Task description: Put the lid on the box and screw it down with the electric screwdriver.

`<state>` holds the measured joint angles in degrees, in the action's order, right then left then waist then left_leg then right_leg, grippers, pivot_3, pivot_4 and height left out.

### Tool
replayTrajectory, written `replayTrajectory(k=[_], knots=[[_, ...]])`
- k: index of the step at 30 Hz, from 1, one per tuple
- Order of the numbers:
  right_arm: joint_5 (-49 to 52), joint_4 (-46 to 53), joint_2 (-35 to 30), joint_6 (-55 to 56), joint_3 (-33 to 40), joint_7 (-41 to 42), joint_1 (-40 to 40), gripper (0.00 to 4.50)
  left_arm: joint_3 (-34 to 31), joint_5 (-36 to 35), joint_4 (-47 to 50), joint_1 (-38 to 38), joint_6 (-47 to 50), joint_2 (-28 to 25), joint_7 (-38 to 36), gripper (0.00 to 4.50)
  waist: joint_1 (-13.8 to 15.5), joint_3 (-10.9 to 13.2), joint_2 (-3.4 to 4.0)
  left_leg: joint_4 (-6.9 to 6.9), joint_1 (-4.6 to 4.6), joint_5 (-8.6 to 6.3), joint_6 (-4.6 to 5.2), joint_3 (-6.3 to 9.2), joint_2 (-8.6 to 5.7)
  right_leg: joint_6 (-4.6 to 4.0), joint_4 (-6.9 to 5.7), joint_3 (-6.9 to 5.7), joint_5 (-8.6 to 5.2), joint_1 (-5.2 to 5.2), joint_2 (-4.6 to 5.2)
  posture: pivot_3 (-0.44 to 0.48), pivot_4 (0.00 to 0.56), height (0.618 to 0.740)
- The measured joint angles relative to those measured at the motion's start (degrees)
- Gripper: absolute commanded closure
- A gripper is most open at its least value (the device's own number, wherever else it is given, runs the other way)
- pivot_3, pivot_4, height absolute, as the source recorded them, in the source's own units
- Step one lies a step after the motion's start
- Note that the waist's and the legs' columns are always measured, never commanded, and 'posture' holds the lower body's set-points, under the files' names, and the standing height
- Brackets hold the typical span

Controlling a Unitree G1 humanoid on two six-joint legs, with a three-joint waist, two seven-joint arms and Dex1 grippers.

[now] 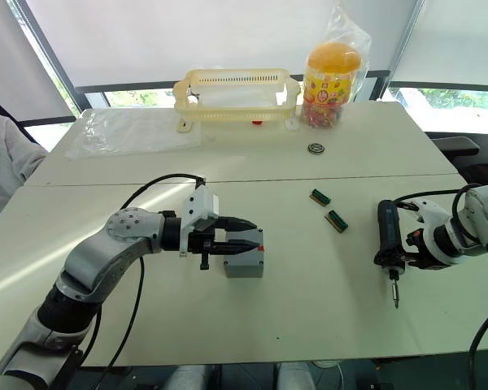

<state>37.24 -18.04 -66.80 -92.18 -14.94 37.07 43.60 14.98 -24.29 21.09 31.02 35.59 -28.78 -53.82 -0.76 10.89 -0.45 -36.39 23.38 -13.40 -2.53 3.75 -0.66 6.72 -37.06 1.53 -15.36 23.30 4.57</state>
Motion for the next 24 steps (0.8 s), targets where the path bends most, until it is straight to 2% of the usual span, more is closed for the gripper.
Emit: replayTrajectory(k=[3,6,7,10,14,17,19,20,22,24], knots=[[-2.60,-0.31,1.25,0.01,-0.93,-0.66,0.90,0.97,0.04,-0.01,0.01,-0.36,0.04,0.44,0.65,2.75,-0.02,-0.01,-0.03,-0.02,0.00,0.00,0.00,0.01,0.00,0.00,0.00,0.00,0.00,-0.02,0.00,0.000,0.150,0.740],[-5.01,-1.32,2.67,0.22,-0.91,-0.78,1.59,2.52,0.06,-0.01,0.01,-0.61,0.05,0.78,1.14,2.75,-0.03,-0.04,-0.08,-0.07,-0.01,0.00,0.00,0.01,0.00,0.01,0.00,-0.01,0.01,-0.05,-0.01,0.000,0.150,0.740],[-5.31,-1.32,2.80,0.44,-0.91,-0.70,1.59,2.70,0.05,-0.01,0.01,-0.68,0.06,0.73,1.20,2.75,-0.04,-0.05,-0.09,-0.08,-0.02,0.00,0.00,0.02,0.00,0.01,0.00,-0.01,0.01,-0.07,-0.01,0.000,0.150,0.740],[-6.03,-1.55,2.98,0.32,-0.02,-0.50,1.03,2.70,0.05,-0.01,0.01,-1.10,0.06,0.37,1.06,2.75,-0.02,-0.06,-0.12,-0.15,-0.01,0.00,0.00,0.02,0.00,0.01,0.00,-0.01,0.01,-0.12,-0.01,0.000,0.150,0.740],[-6.64,-3.94,4.46,0.01,5.26,-1.33,-0.52,2.70,-0.04,0.01,0.00,-1.11,0.04,-1.08,0.48,2.75,0.08,-0.13,-0.26,-0.30,-0.02,-0.01,0.02,0.04,0.00,0.01,0.02,-0.03,0.01,-0.23,-0.01,0.000,0.150,0.740],[-7.70,-9.70,8.86,0.01,19.26,-6.94,-0.89,2.70,-1.25,-0.42,-0.92,-0.91,0.15,-2.91,-0.80,2.75,-0.07,-0.07,-0.23,-0.49,0.02,-0.03,0.05,-0.01,-0.02,0.01,0.01,0.01,0.01,-0.27,0.01,0.000,0.150,0.740],[-10.01,-10.22,11.58,0.03,29.19,-12.22,-0.89,2.70,-3.02,-1.26,-2.52,-0.46,0.18,-4.37,-1.68,2.75,-0.04,-0.04,0.01,-0.50,0.05,-0.03,0.05,-0.03,-0.03,0.02,-0.04,0.03,0.01,-0.20,0.01,0.000,0.150,0.740],[-11.65,-8.34,13.63,0.02,34.47,-15.20,-1.20,2.70,-3.62,-1.41,-3.51,0.01,0.18,-5.25,-2.50,2.75,-0.06,-0.05,0.02,-0.47,0.05,-0.04,0.07,-0.02,-0.02,0.02,-0.09,0.03,0.01,-0.14,0.00,0.000,0.150,0.740],[-16.26,2.84,19.72,0.44,45.44,-22.68,-2.49,2.70,-4.53,-1.58,-7.37,1.89,0.04,-6.80,-4.96,2.75,-0.11,-0.07,0.20,-0.37,0.09,-0.05,0.08,-0.01,0.00,0.03,-0.25,0.04,0.01,0.04,-0.03,0.000,0.150,0.740],[-18.75,12.44,23.23,3.13,49.33,-27.08,-4.28,2.70,-4.57,-1.13,-10.78,3.06,-0.78,-7.62,-6.76,2.75,-0.08,-0.09,0.26,-0.27,0.09,-0.05,0.08,0.02,-0.01,0.03,-0.31,0.02,0.01,0.09,-0.04,0.000,0.150,0.740]])
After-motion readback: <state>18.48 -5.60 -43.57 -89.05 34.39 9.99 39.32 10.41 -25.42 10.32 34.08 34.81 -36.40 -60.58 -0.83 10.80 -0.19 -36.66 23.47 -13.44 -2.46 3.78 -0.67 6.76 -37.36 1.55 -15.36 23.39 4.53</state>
